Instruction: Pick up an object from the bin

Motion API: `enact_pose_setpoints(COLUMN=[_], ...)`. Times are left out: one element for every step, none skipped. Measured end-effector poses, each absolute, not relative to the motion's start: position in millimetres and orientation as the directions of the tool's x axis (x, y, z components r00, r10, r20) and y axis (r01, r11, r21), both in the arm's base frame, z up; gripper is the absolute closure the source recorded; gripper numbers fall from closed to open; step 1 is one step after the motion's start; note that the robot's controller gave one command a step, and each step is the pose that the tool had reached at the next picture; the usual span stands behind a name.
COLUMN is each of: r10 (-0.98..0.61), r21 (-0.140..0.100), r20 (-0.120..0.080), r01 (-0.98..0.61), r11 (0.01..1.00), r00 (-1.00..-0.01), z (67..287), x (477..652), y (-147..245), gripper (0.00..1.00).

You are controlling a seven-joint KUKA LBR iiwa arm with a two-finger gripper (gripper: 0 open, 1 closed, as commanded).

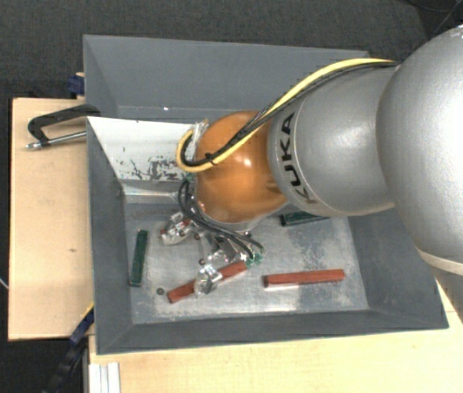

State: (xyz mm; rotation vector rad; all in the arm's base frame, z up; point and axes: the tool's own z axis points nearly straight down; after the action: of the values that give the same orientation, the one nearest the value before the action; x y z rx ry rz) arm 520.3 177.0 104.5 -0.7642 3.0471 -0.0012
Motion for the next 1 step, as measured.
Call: enact_pose_setpoints(r10=[-0.395], r21=[0.003], r20=[0.009], r01=[-0.395], r11=[0.919], r00=[-0.919], z=[75.9], x=[511.8], y=[160.3], gripper=[1.00])
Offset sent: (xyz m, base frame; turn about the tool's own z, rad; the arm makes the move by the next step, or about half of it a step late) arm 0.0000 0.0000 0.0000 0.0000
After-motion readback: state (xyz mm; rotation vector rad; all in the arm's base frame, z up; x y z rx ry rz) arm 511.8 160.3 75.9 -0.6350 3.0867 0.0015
